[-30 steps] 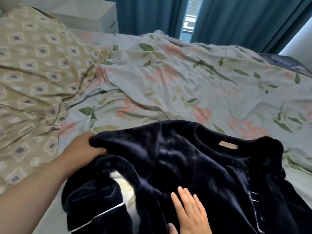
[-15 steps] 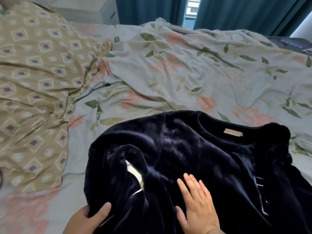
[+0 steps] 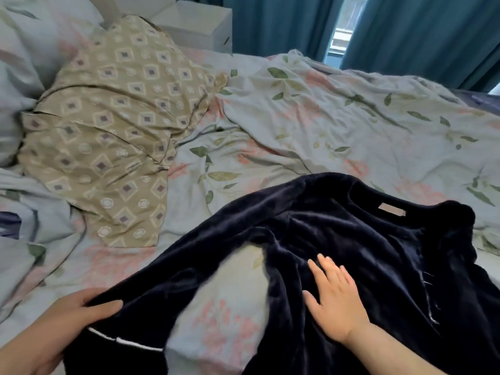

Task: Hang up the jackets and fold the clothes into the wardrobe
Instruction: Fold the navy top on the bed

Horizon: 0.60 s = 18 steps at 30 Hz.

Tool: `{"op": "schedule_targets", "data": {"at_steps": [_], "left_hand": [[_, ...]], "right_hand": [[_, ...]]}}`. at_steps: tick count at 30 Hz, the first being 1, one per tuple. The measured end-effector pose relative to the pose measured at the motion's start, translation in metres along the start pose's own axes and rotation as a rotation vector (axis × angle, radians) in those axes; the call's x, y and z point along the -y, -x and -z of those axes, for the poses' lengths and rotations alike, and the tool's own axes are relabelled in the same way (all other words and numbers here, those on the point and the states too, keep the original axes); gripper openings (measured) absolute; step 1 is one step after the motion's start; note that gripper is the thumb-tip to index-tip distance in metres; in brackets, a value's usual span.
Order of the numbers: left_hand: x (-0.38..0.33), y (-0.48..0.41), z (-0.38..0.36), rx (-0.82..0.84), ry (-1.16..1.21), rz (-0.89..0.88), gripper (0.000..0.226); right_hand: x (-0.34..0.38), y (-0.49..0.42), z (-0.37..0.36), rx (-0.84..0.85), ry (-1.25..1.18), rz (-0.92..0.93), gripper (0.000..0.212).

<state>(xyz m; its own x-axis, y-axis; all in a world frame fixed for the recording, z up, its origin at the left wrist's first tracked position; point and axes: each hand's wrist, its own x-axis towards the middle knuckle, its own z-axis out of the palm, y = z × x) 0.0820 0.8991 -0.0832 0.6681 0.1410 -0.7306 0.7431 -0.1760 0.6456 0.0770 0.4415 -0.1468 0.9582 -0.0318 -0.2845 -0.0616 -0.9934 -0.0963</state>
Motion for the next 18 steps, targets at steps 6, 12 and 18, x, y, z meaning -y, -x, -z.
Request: {"op": "schedule_targets", "data": {"at_steps": [6, 12, 18], "left_hand": [[-0.04, 0.066, -0.038, -0.224, -0.253, -0.207, 0.011], [-0.038, 0.134, -0.123, 0.106, -0.119, -0.225, 0.024], [-0.043, 0.143, -0.14, -0.078, 0.172, -0.27, 0.012]], "right_hand": [[0.13, 0.036, 0.057, 0.074, -0.644, 0.02, 0.037], [0.211, 0.035, 0.102, 0.485, -1.516, -0.268, 0.036], [0.129, 0.036, 0.133, 0.388, -1.783, -0.452, 0.032]]}}
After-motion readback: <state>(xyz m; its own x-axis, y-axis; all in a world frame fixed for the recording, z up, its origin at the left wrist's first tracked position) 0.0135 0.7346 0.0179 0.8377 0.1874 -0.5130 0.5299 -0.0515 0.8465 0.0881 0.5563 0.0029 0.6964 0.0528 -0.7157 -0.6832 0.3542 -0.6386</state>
